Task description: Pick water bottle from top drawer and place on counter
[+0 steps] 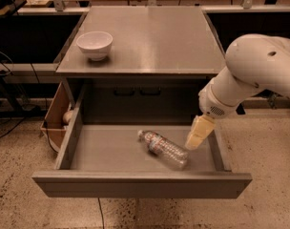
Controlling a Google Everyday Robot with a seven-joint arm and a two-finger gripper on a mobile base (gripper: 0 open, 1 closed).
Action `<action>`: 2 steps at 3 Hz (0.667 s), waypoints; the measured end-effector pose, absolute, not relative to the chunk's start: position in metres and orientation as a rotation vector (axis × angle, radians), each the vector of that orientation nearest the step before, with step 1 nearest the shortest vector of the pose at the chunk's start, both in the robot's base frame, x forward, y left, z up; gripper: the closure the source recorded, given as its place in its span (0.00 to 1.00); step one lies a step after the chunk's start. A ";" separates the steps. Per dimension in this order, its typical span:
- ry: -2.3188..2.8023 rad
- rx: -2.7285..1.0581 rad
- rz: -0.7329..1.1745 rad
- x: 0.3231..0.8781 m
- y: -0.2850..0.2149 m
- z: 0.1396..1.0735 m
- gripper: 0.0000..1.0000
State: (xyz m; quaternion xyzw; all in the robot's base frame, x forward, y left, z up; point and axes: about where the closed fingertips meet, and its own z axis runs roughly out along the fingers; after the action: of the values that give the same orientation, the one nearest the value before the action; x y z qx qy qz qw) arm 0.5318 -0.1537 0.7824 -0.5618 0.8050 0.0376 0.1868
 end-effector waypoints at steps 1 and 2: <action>2.277 -1.529 0.099 0.539 -0.128 0.734 0.00; 2.277 -1.529 0.099 0.539 -0.128 0.734 0.00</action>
Offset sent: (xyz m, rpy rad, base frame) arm 0.0050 0.0220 -0.0430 0.0079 -0.0046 -0.0260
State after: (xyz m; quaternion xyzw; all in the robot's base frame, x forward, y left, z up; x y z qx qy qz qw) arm 0.5387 -0.1283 0.7340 -0.5461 0.8133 0.0353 0.1974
